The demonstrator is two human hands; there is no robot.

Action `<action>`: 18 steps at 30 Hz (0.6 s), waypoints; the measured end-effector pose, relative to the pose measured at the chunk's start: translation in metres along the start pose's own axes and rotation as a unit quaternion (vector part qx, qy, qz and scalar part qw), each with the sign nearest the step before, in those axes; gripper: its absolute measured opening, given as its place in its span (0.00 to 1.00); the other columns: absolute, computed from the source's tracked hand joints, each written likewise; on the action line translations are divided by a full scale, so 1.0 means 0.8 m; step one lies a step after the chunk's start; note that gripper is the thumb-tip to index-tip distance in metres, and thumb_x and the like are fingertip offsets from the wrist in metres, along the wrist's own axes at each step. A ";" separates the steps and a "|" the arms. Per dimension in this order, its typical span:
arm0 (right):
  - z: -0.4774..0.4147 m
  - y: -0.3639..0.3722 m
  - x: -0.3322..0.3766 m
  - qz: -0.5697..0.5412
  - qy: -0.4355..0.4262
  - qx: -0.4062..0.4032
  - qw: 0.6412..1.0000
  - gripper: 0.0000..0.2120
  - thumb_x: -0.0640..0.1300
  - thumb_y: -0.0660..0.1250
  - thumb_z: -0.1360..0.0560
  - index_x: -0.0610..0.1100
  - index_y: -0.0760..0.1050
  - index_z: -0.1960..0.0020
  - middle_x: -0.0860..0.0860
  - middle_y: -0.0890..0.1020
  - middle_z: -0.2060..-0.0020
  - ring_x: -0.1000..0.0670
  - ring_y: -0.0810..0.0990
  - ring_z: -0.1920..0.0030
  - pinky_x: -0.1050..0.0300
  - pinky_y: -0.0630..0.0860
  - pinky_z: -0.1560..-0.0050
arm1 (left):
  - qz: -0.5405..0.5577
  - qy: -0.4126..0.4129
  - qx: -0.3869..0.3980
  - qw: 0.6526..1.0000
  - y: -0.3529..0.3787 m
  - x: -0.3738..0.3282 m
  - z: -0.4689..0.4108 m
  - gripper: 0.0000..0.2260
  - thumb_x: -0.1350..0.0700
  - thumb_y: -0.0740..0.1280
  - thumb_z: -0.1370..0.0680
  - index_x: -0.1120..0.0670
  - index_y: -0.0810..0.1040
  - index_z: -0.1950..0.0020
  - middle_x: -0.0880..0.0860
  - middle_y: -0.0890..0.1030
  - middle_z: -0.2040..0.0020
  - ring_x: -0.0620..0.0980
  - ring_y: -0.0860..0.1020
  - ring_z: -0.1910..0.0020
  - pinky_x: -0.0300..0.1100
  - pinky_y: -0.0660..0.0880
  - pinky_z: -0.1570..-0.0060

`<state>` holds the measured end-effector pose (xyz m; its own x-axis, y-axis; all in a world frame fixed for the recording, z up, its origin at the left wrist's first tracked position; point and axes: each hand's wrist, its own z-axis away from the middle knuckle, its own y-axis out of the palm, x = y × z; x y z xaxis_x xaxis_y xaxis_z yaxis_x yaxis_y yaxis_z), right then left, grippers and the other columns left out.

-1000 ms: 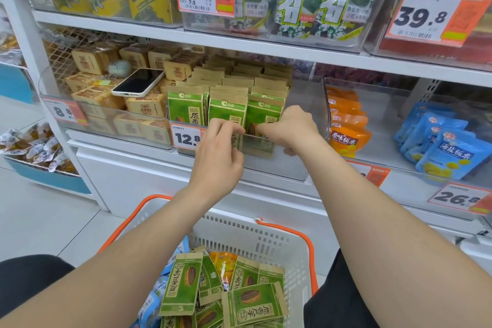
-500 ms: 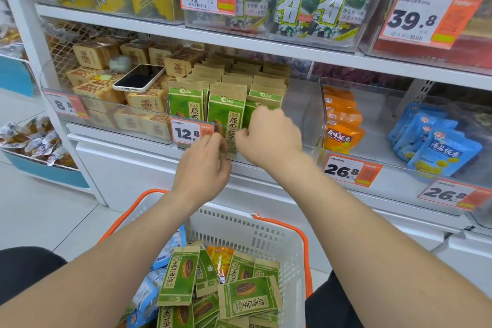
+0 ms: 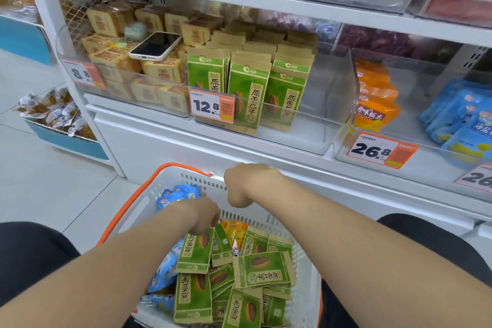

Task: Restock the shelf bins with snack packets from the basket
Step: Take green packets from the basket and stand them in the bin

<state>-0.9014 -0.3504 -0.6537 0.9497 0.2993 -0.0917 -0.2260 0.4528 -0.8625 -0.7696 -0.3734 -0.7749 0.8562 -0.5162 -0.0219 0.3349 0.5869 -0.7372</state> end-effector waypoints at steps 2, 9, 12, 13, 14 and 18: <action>-0.007 0.004 0.004 0.011 -0.008 0.017 1.000 0.03 0.40 0.61 0.20 0.43 0.69 0.52 0.47 0.73 0.57 0.49 0.71 0.65 0.52 0.74 0.56 | -0.040 0.011 0.037 0.998 0.013 -0.005 0.000 0.32 0.67 0.62 0.19 0.45 0.63 0.18 0.55 0.57 0.19 0.61 0.72 0.27 0.50 0.76 0.40; -0.024 0.012 0.008 0.027 -0.028 0.044 0.998 0.10 0.40 0.62 0.19 0.42 0.72 0.38 0.47 0.71 0.57 0.50 0.72 0.63 0.51 0.77 0.55 | -0.142 0.011 0.126 0.982 0.042 -0.033 0.008 0.46 0.70 0.65 0.19 0.35 0.47 0.16 0.53 0.33 0.16 0.66 0.65 0.22 0.55 0.77 0.39; -0.023 0.011 0.011 0.030 -0.026 0.037 0.999 0.04 0.41 0.62 0.18 0.43 0.67 0.47 0.48 0.71 0.59 0.50 0.72 0.64 0.52 0.76 0.56 | -0.149 0.030 0.096 0.984 0.043 -0.031 0.006 0.41 0.70 0.69 0.21 0.42 0.57 0.16 0.53 0.38 0.15 0.66 0.67 0.23 0.56 0.76 0.38; -0.024 0.012 0.010 0.029 -0.026 0.036 0.999 0.04 0.42 0.62 0.18 0.43 0.68 0.48 0.48 0.72 0.59 0.50 0.72 0.64 0.52 0.76 0.56 | -0.146 0.036 0.080 0.985 0.044 -0.029 0.003 0.39 0.69 0.69 0.21 0.45 0.58 0.16 0.54 0.40 0.15 0.65 0.69 0.24 0.56 0.76 0.39; -0.024 0.012 0.010 0.029 -0.027 0.038 0.998 0.03 0.42 0.62 0.18 0.43 0.69 0.49 0.48 0.73 0.58 0.50 0.72 0.64 0.52 0.76 0.57 | -0.141 0.044 0.062 0.987 0.047 -0.026 -0.003 0.38 0.68 0.70 0.22 0.47 0.59 0.17 0.55 0.43 0.15 0.64 0.70 0.25 0.55 0.76 0.39; -0.024 0.009 0.004 0.019 -0.027 0.049 0.998 0.09 0.40 0.61 0.18 0.42 0.75 0.40 0.46 0.77 0.50 0.50 0.73 0.63 0.55 0.72 0.64 | -0.113 0.074 0.018 0.991 0.053 -0.021 -0.019 0.27 0.63 0.74 0.22 0.54 0.68 0.27 0.59 0.72 0.27 0.62 0.77 0.33 0.58 0.77 0.38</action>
<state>-0.8956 -0.3623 -0.6697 0.9273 0.3624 -0.0938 -0.2847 0.5200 -0.8053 -0.7757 -0.3493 -0.8161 0.6915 -0.7213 0.0392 0.5268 0.4664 -0.7106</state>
